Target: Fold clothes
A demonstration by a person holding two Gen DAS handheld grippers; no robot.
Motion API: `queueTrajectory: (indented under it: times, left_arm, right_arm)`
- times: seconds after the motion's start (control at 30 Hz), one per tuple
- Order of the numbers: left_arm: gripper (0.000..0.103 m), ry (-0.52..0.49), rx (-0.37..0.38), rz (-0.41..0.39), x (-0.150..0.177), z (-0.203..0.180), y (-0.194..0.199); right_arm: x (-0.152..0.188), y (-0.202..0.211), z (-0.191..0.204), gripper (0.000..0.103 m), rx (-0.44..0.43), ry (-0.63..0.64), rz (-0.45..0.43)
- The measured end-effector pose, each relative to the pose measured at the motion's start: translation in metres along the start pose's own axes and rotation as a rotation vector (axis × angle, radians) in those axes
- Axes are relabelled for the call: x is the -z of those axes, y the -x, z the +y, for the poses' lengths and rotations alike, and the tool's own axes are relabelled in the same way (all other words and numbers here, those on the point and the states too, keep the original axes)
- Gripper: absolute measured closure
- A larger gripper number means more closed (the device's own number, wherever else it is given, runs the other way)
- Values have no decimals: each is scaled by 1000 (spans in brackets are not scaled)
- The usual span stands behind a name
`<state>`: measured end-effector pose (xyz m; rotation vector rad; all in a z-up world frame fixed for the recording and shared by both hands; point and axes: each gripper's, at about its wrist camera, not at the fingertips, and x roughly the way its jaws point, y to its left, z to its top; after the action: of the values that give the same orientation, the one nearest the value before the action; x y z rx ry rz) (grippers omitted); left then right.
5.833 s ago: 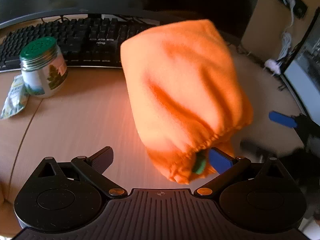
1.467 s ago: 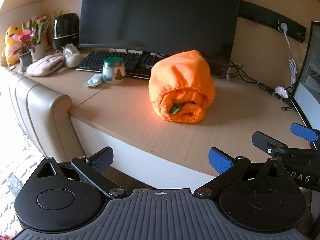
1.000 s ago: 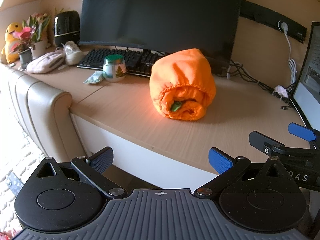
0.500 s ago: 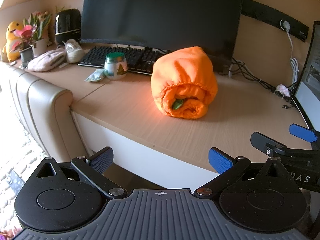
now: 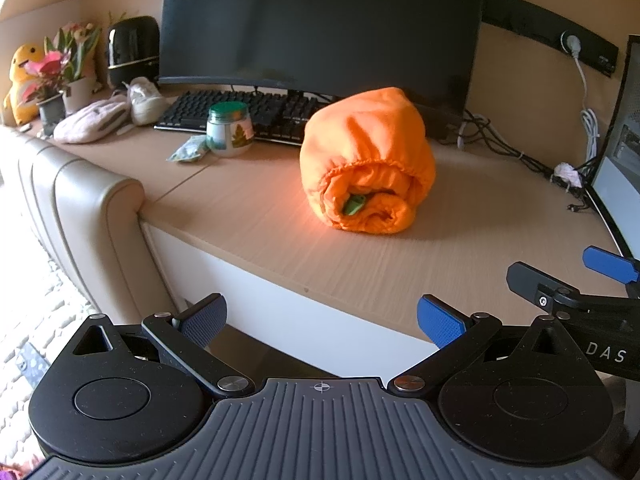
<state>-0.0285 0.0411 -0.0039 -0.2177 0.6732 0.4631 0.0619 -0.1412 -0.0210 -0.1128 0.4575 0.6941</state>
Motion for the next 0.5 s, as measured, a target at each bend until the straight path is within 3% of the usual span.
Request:
queueTrajectory:
  times: [0.5]
  left_arm:
    - [0,1,1,17,1,0,-5]
  right_arm:
    - [2,-5,0,0,-3,2,22]
